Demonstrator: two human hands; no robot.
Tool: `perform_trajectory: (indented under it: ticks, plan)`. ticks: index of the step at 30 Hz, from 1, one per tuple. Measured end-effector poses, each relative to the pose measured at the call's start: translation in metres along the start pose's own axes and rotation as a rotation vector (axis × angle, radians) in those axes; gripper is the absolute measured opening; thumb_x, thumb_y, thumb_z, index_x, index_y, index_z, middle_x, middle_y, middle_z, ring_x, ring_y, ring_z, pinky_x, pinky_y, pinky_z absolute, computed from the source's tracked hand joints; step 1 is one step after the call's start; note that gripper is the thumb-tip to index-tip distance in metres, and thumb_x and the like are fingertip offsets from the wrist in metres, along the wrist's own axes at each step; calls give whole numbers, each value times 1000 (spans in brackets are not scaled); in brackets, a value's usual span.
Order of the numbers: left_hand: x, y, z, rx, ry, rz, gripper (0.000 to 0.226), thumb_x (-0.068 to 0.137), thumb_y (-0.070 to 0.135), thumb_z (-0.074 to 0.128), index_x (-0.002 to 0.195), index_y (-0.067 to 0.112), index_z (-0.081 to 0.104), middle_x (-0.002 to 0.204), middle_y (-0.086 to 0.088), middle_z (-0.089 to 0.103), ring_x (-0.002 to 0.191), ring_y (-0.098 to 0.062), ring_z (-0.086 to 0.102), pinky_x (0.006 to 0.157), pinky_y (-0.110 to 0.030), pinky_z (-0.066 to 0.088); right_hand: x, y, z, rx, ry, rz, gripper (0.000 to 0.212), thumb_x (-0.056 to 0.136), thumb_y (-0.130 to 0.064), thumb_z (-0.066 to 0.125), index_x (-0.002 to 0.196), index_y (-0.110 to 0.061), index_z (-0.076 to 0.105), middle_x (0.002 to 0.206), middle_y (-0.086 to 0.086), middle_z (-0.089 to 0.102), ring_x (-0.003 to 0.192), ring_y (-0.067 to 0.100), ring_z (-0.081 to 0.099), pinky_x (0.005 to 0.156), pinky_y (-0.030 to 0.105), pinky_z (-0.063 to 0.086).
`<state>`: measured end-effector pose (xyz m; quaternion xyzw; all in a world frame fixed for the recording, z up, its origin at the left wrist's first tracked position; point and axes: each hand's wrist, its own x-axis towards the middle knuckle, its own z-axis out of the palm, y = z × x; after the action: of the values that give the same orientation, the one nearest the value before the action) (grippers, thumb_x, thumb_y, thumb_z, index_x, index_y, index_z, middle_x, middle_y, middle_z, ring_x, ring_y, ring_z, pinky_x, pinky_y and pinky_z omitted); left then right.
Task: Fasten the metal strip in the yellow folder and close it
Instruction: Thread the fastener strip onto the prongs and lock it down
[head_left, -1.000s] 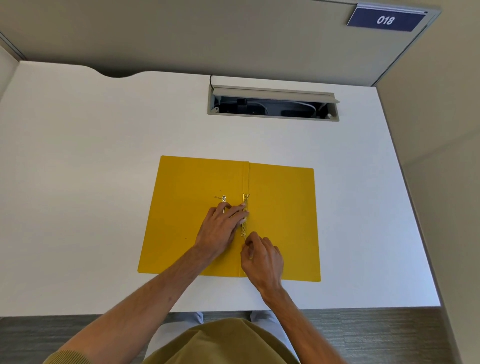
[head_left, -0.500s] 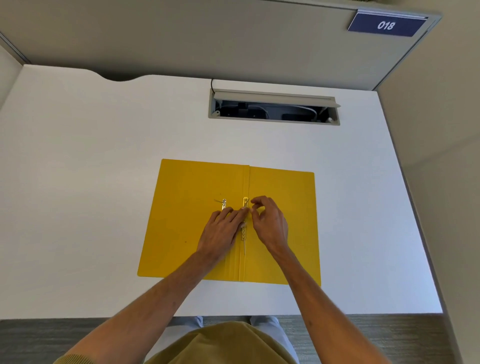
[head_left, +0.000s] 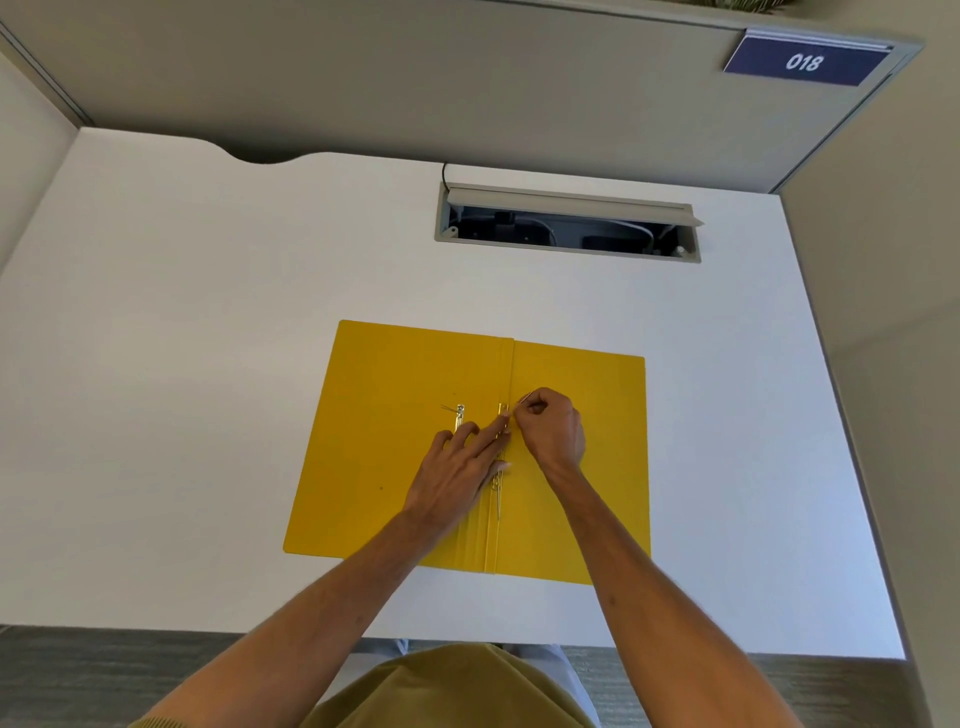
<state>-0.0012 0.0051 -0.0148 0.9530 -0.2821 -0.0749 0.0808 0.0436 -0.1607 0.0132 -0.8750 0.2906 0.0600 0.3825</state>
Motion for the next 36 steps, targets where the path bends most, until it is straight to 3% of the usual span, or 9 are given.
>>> perform_trajectory:
  ticks: [4, 9, 13, 20, 36]
  plan:
    - [2, -3, -2, 26, -5, 35, 47, 114, 32, 51, 160, 20, 48, 174, 1, 40, 136, -30, 58, 101, -47, 53, 8, -7, -1, 2, -23, 62, 9, 90, -25, 73, 92, -22, 81, 93, -5, 82, 87, 21, 75, 65, 29, 49]
    - [5, -1, -2, 79, -103, 67, 59, 111, 17, 53, 166, 16, 32, 179, -5, 28, 141, -33, 50, 107, -50, 48, 14, -11, -2, -19, -64, 28, 8, 90, -24, 75, 94, -22, 81, 95, -5, 82, 90, 19, 76, 70, 33, 56]
    - [8, -2, -8, 133, -100, 127, 65, 102, 7, 61, 162, 11, 38, 173, -10, 39, 132, -35, 56, 104, -51, 52, 16, -15, -4, -58, -93, -29, 9, 89, -21, 73, 93, -22, 81, 95, -6, 82, 89, 18, 76, 68, 29, 53]
    - [13, -2, -11, 173, -76, 186, 55, 98, 8, 65, 150, 11, 52, 163, -11, 53, 120, -33, 62, 97, -48, 55, 22, -18, -9, -160, -143, -132, 11, 94, -22, 68, 94, -21, 79, 97, -7, 81, 89, 19, 74, 68, 30, 52]
    - [12, -5, -6, 151, -44, 174, 59, 96, 6, 70, 152, 11, 51, 164, -11, 52, 119, -32, 62, 95, -47, 55, 35, -27, -10, -209, -273, -199, 9, 90, -20, 74, 96, -22, 81, 99, -7, 81, 96, 17, 74, 85, 45, 62]
